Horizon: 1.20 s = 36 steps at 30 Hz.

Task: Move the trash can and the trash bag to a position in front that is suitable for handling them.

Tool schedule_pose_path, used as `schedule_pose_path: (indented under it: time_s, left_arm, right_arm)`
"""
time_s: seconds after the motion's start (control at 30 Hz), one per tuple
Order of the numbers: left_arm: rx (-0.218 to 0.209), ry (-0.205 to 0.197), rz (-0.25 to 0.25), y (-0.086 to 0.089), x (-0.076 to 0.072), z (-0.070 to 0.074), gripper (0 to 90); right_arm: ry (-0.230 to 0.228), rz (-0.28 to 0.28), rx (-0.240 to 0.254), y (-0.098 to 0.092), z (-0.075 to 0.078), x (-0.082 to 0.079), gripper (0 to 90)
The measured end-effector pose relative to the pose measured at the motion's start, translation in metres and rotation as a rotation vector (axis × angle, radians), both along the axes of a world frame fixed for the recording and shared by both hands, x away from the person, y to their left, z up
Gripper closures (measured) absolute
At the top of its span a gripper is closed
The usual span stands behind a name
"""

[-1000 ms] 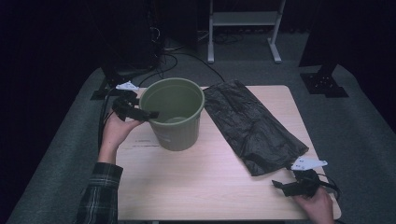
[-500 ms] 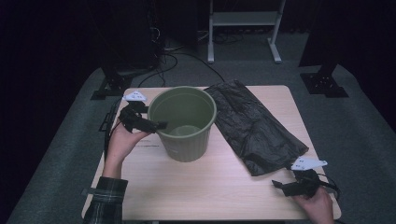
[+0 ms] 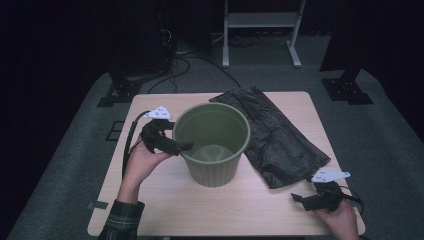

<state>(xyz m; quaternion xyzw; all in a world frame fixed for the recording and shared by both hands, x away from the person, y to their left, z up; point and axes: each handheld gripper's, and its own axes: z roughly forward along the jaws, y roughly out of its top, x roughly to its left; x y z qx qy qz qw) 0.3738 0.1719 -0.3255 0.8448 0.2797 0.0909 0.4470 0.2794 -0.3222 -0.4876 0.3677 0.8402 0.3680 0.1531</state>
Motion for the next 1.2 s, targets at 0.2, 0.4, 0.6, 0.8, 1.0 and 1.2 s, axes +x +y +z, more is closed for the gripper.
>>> schedule_pose_path:
  time_s: [0.2,0.4,0.6,0.8,1.0,1.2]
  left_arm:
    - [0.003,-0.008,-0.03,-0.01,-0.009,-0.001,0.0]
    - [0.009,-0.012,-0.045,-0.016,-0.014,-0.003,0.0]
    - [0.003,-0.01,-0.047,-0.017,-0.014,-0.001,0.0]
    - [-0.02,-0.028,-0.025,-0.013,-0.01,0.005,0.0]
    - [-0.042,-0.048,0.002,-0.002,-0.013,0.013,0.0]
    - [-0.057,-0.078,0.028,0.015,-0.026,0.02,0.0]
  right_arm:
    - [0.0,0.004,-0.001,0.0,0.0,0.0,9.9]
    - [-0.001,0.004,-0.001,0.0,0.0,0.0,9.9]
    - [-0.001,0.001,-0.002,0.0,0.0,0.0,9.9]
    - [-0.001,0.001,-0.002,0.0,0.0,0.0,9.9]
    - [-0.001,-0.002,-0.002,0.0,0.0,0.0,9.9]
    - [-0.002,-0.001,-0.002,0.0,0.0,0.0,9.9]
